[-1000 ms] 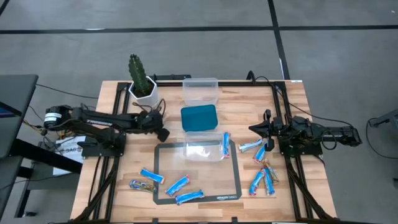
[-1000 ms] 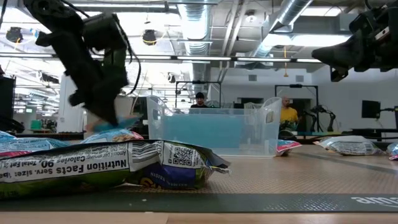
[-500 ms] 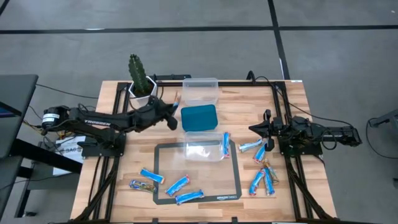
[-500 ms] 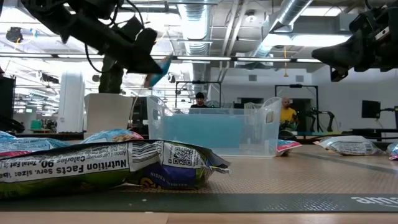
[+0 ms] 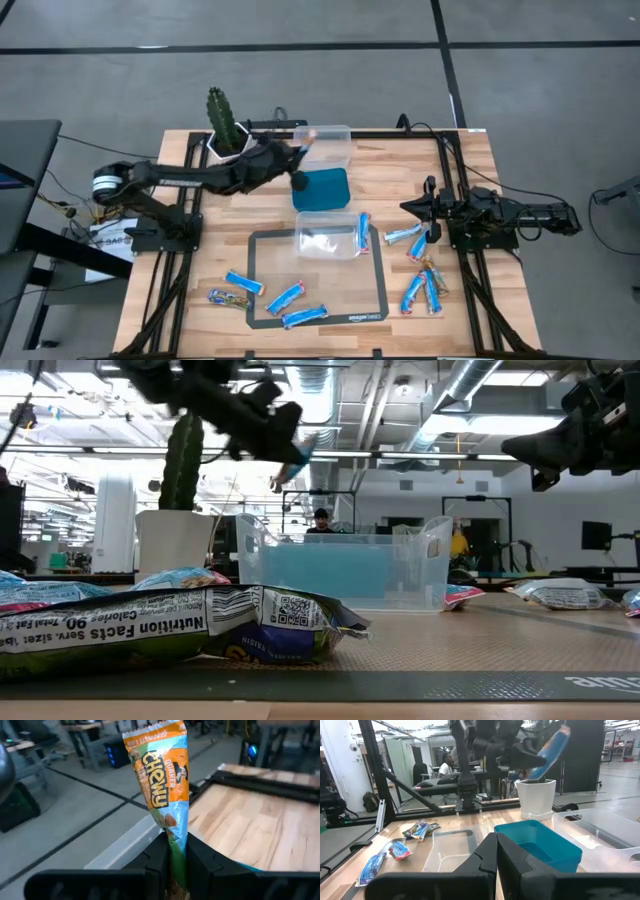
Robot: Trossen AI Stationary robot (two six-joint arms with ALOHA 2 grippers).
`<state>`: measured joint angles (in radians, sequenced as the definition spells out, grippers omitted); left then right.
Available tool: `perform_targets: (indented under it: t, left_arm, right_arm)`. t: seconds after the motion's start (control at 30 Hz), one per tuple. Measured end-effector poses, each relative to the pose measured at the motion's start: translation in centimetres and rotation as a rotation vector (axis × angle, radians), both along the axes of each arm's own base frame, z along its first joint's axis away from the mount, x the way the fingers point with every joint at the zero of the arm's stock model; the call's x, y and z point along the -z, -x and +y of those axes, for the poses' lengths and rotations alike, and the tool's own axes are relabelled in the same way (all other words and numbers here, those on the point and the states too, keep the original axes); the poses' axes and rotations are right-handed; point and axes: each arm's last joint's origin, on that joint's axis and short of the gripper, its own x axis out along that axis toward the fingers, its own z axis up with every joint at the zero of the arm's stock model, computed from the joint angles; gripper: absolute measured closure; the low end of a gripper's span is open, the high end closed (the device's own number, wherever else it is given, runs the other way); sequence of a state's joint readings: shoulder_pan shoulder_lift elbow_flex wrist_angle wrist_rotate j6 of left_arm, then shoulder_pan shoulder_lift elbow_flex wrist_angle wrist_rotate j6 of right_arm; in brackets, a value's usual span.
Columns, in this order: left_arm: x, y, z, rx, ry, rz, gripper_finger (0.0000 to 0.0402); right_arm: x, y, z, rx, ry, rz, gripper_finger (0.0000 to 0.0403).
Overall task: Pick and place Granola Bars by type
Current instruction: Put the orange granola bar into the top transparent bin
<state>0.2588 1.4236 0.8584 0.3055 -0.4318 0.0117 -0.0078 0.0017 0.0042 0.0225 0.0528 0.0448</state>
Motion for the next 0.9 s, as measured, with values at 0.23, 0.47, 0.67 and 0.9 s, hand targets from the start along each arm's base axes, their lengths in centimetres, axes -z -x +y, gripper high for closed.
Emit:
perform_targets:
  t: [0.23, 0.47, 0.67, 0.9]
  left_arm:
    - [-0.9, -4.7, 3.5, -0.004, -0.006, 0.245, 0.0360]
    - [1.1, -7.0, 7.0, -0.024, 0.010, 0.483, 0.0360]
    - [3.9, -7.3, 8.5, -0.068, 0.007, 0.615, 0.0360]
    - [5.1, -7.0, 9.4, -0.092, -0.004, 0.698, 0.0341]
  right_arm:
    - [0.0, 0.0, 0.0, 0.000, 0.000, 0.000, 0.0403]
    - [0.0, 0.0, 0.0, 0.000, 0.000, 0.000, 0.0403]
    - [0.0, 0.0, 0.0, 0.000, 0.000, 0.000, 0.0403]
    - [0.0, 0.0, 0.0, 0.000, 0.000, 0.000, 0.0403]
